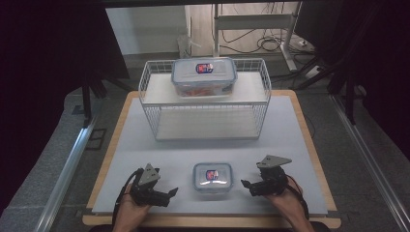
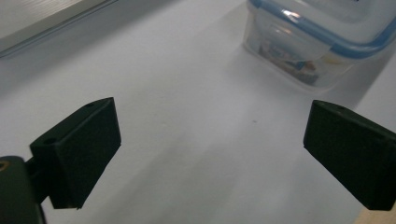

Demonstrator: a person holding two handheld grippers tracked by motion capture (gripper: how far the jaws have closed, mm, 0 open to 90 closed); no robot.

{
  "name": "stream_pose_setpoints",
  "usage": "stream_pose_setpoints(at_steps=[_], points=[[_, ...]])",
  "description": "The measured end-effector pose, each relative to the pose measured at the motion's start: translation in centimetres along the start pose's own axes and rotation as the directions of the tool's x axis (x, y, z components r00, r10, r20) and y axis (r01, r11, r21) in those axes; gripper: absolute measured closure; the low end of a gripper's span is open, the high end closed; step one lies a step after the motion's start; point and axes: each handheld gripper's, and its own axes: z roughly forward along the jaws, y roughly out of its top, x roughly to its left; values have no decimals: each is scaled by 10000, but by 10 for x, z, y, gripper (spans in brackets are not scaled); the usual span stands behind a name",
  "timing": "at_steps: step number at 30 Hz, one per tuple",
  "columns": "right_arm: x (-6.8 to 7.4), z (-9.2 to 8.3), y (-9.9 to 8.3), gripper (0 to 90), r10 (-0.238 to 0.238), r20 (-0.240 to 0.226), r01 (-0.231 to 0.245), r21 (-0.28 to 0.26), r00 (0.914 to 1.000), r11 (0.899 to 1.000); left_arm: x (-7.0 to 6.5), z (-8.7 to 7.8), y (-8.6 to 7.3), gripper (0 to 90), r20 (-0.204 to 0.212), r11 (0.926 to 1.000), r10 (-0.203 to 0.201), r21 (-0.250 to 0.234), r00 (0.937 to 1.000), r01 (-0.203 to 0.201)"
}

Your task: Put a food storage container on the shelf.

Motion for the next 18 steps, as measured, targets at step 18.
stream_pose_setpoints(at_steps=[18], points=[[-1,-2,5,70,455,-94,-455,25,9989,9990,1,2,3,20,582,9990,-439,-91,9973,445]])
